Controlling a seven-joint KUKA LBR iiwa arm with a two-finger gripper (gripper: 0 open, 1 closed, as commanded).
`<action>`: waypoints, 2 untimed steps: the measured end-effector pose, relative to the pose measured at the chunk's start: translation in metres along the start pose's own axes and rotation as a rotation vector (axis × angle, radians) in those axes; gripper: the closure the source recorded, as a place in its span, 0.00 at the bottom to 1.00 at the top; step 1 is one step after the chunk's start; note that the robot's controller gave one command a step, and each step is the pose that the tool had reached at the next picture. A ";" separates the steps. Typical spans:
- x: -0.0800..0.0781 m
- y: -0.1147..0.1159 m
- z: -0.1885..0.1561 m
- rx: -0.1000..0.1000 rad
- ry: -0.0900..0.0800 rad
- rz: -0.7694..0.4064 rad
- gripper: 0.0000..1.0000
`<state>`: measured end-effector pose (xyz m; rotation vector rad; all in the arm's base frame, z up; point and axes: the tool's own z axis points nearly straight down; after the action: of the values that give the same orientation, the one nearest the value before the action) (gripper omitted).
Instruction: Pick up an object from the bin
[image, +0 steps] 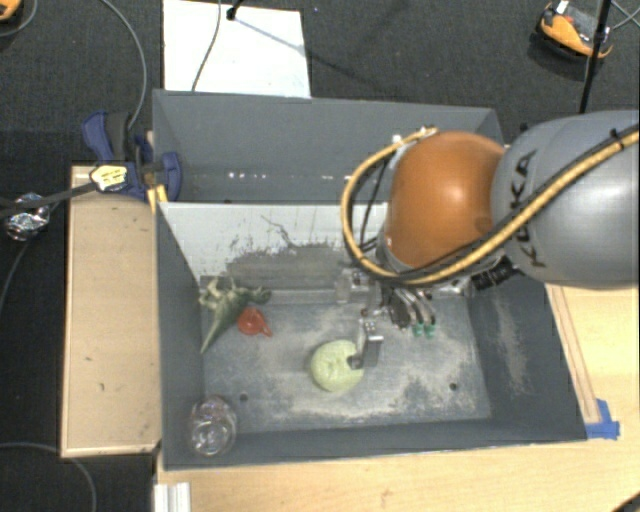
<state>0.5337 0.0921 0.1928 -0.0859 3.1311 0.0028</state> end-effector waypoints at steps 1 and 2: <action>-0.001 -0.008 0.053 0.000 0.003 -0.182 0.00; 0.007 -0.004 0.098 0.001 -0.002 -0.416 0.00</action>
Offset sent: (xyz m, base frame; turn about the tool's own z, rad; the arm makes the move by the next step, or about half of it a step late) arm -0.0129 -0.0002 -0.1228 -0.4641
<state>0.5280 0.0876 0.0950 -0.7296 3.0441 -0.0014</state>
